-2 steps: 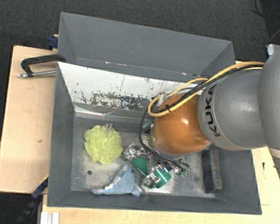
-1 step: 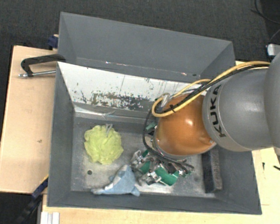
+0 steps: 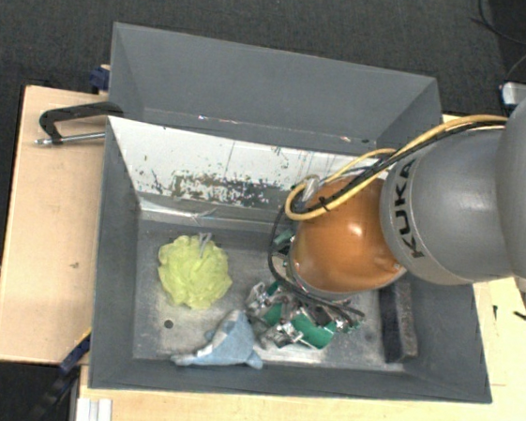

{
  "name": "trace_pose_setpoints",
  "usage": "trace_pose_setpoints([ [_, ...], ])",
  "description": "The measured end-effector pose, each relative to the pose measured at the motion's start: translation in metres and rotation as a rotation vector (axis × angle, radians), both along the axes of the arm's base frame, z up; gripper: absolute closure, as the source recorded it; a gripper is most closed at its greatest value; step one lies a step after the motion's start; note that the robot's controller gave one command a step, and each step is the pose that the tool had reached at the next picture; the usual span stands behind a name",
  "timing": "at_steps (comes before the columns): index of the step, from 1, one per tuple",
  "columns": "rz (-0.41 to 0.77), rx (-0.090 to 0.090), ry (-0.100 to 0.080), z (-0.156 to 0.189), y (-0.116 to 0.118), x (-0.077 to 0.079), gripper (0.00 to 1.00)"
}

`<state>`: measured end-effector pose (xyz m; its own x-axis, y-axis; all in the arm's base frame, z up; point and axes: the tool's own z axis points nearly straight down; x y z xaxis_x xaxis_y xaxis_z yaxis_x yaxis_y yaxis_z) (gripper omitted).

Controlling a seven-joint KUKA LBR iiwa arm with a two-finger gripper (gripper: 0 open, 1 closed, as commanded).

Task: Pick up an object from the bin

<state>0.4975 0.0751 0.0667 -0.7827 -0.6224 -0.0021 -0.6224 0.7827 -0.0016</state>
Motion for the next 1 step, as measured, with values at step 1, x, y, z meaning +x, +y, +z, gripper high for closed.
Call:
trace_pose_setpoints([
  [1, 0.058, 0.002, -0.005, 0.1612, -0.0163, 0.0009, 1.00],
])
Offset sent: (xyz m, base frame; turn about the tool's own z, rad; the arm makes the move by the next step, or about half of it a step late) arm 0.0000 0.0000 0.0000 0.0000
